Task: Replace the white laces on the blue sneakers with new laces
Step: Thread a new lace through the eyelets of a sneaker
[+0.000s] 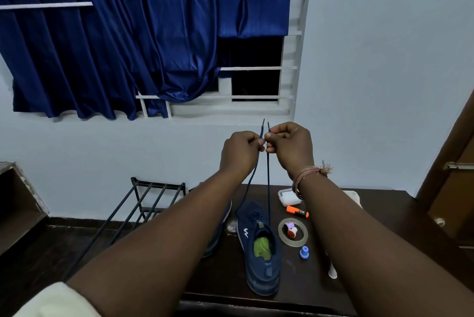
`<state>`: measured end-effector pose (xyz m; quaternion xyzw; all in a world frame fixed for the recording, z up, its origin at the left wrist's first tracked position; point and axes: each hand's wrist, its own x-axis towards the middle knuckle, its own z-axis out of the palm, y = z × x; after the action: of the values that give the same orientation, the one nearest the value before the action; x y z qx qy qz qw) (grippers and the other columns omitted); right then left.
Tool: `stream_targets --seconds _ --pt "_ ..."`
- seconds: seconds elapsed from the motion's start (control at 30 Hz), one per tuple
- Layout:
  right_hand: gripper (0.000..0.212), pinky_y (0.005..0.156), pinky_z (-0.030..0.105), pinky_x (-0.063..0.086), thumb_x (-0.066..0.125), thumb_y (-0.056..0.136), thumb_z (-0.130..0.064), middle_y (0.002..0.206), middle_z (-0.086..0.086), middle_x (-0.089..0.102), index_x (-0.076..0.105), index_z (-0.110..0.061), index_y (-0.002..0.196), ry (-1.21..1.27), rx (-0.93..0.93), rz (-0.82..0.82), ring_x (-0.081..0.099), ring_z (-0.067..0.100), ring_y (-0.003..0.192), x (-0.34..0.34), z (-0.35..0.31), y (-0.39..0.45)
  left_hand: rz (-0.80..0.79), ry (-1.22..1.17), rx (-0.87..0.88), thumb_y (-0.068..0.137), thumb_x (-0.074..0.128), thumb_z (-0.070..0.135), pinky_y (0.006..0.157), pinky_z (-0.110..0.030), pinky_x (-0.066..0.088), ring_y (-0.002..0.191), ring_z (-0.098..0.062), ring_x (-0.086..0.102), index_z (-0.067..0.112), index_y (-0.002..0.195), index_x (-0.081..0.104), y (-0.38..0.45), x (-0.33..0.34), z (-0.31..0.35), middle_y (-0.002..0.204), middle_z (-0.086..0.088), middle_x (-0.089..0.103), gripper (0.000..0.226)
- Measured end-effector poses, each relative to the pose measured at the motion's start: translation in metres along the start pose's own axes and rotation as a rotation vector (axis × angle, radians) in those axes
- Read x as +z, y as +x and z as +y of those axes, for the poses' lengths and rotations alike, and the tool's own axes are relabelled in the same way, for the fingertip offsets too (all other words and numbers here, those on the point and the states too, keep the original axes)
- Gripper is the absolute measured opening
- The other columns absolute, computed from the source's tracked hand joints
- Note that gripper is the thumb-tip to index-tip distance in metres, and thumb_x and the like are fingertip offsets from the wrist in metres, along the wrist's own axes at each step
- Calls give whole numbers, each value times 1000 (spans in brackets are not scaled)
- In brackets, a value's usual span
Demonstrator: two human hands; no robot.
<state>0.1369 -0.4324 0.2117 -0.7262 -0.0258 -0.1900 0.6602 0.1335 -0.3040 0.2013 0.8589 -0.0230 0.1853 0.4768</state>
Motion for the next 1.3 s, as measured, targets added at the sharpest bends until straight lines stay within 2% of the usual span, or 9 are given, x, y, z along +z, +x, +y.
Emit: stream_targets --seconds 0.1,0.23,0.43,0.53,0.7,0.83,0.93,1.1,1.3 --pt "0 57 22 55 68 90 -9 82 9 70 68 -9 90 -17 -35 50 66 19 66 1 5 -2 26 -31 32 94 69 20 76 -27 53 82 -10 69 20 93 79 -2 -1 -1 85 7 75 10" --pt "6 54 18 52 65 92 -12 87 9 69 70 -9 91 -20 -14 86 65 20 68 2 14 -3 27 -39 -9 90 73 20 83 -33 56 85 -13 70 20 97 79 -3 2 -8 87 6 76 9" --pt "7 63 29 59 63 92 -8 85 12 70 69 -10 89 20 49 89 67 22 74 4 21 -5 15 -35 -67 88 73 27 81 -36 58 79 -14 72 26 87 72 -4 10 -11 77 7 74 1" --pt "8 75 39 60 63 91 -12 85 5 70 70 -16 88 -7 52 105 68 23 79 6 24 -5 -26 39 -16 95 65 26 73 -32 54 76 -14 68 24 82 69 -1 8 -11 75 8 73 14" --pt "12 75 23 46 59 95 -13 90 -3 68 70 -11 91 -24 -3 124 61 7 82 4 11 -4 83 -3 116 98 61 23 66 -27 46 78 -14 63 16 88 67 10 -2 14 82 4 69 14" --pt "19 68 39 56 53 95 -12 84 2 71 65 -17 82 -29 6 87 62 18 72 0 4 4 56 -56 114 100 55 20 73 -30 51 82 -15 67 16 94 65 15 -3 23 86 3 71 12" --pt "22 67 46 58 51 94 -9 80 4 70 65 -18 79 -15 -7 111 61 19 68 -4 -3 9 16 -118 8 101 52 16 66 -26 52 74 -9 68 17 94 63 6 7 2 85 0 73 13" --pt "19 70 47 59 55 93 -13 75 1 70 66 -19 78 32 -44 183 61 17 65 -4 -10 13 29 -176 -58 99 52 12 64 -24 54 69 -5 67 14 90 65 3 11 -13 84 0 73 16" --pt "18 75 48 61 57 86 -13 77 -1 72 71 -18 78 -89 -8 141 69 23 73 3 -4 9 10 -149 -7 96 62 18 79 -38 61 78 -14 72 16 90 70 12 7 3 80 4 74 11"
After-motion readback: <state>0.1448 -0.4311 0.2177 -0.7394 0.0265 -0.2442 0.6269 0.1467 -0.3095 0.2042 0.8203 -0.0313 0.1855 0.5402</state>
